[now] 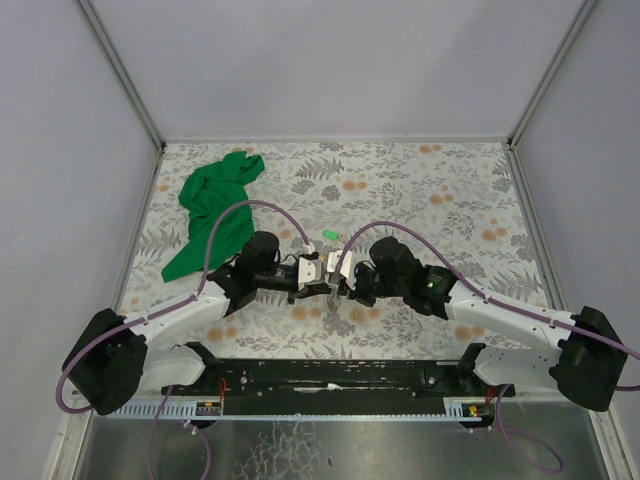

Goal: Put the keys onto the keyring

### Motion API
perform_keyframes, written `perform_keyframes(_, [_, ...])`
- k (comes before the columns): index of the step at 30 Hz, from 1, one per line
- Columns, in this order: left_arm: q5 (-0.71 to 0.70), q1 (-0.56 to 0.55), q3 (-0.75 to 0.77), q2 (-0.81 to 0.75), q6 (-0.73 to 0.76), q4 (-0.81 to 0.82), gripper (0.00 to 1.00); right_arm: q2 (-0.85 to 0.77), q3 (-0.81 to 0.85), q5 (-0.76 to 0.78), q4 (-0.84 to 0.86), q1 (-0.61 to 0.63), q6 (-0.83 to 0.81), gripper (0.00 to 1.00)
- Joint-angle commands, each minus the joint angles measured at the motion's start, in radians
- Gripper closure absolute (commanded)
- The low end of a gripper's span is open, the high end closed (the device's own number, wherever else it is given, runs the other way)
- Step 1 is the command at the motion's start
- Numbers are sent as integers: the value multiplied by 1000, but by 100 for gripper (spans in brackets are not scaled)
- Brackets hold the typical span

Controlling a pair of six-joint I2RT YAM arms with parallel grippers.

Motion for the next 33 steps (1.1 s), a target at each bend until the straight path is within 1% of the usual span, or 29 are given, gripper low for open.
perform_keyframes(1, [25, 0, 28, 1, 14, 2, 100, -20, 2, 46, 35, 13, -8, 100])
perform_keyframes(12, [27, 2, 35, 9, 15, -5, 100, -37, -9, 58, 29, 14, -3, 100])
perform_keyframes(33, [34, 1, 36, 11, 14, -8, 100, -25, -2, 10, 25, 21, -14, 100])
